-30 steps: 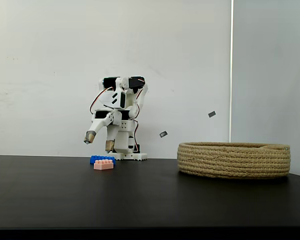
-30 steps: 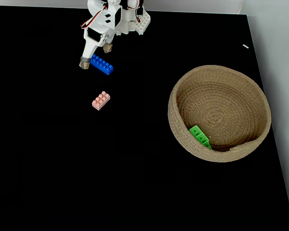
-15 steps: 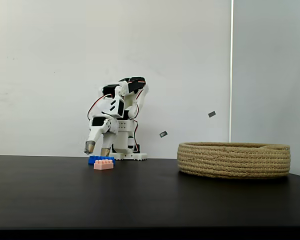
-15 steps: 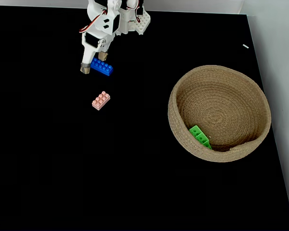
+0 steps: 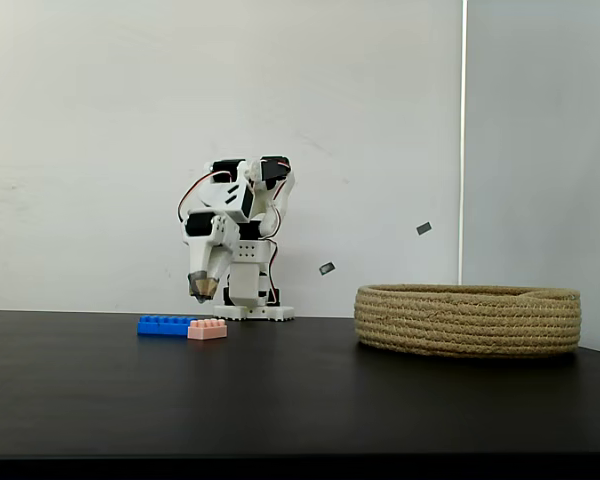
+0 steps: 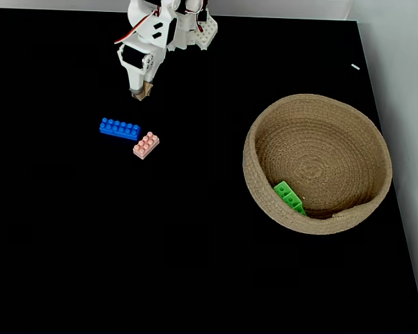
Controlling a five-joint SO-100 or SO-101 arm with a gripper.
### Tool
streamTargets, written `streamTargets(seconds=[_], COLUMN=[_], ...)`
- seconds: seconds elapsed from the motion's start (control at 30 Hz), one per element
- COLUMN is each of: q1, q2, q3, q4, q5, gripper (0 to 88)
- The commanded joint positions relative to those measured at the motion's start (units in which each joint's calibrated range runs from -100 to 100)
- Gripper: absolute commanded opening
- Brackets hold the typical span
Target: Place the lego blocks in the tray
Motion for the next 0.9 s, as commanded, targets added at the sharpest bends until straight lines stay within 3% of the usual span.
streamTargets(seconds=[0.0,0.07,0.23,0.4,0.87], q1=[-0.1,0.9,3.4,2.7,4.6], q2=[0.7,0.8,1.5,9.4,30.9], q3=[-4.6,-3.5,0.8,1.4,-13.5], q4=[-0.5,-0.7,-4.9,-12.5,-12.4], q5=[1.8,3.4,6.2,7.0,9.2], gripper=[0.2,1.6,20.4,25.4,28.3])
